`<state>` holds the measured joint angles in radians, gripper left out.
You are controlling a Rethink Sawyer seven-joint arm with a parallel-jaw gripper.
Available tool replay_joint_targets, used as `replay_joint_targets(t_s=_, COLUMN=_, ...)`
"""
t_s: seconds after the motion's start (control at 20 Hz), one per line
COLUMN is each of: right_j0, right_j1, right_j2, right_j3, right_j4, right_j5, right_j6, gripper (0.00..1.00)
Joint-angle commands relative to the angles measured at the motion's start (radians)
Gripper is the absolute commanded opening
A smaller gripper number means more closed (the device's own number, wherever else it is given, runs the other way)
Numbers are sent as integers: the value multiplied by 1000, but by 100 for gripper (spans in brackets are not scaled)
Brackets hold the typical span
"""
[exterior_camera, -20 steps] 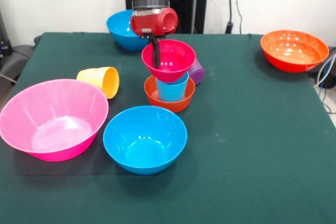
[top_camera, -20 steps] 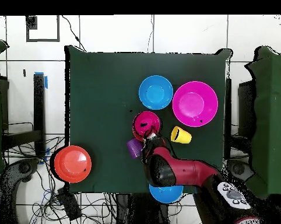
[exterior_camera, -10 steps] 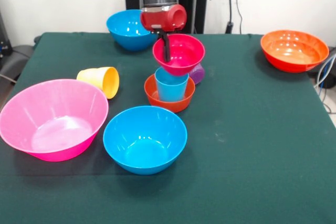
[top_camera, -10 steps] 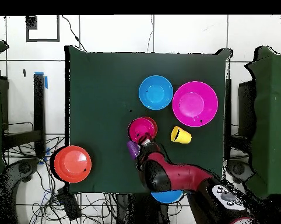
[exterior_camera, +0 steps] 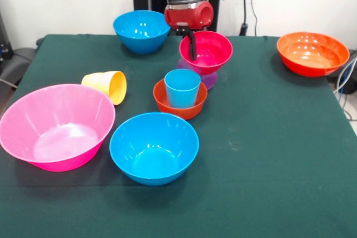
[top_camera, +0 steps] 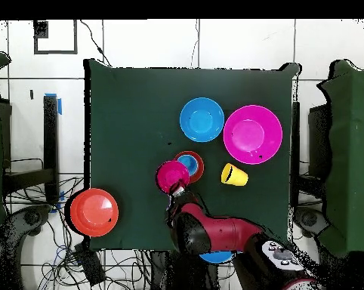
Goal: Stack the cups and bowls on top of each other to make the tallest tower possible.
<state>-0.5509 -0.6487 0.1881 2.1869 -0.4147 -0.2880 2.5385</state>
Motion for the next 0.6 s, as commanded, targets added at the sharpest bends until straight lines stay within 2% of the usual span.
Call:
replay_joint_targets(t_s=0.05, right_j0=26, right_j1=53, right_j2=3, right_j3=-90, right_j4=-3, right_j5=-16, right_j6=57, gripper=0)
replay_joint_targets(t_s=0.25, right_j0=-2, right_j1=38, right_j2=33, right_j3=-120, right_j4=-37, right_j5=5, right_j6=28, gripper=0)
replay_joint_targets(t_s=0.4, right_j0=-14, right_j1=30, right_j2=48, right_j3=-113, right_j4=-35, right_j5=27, right_j6=31, gripper=0)
replay_joint_targets(t_s=0.6, right_j0=4, right_j1=13, right_j2=35, right_j3=-99, right_j4=-14, right_j5=37, right_j6=41, gripper=0)
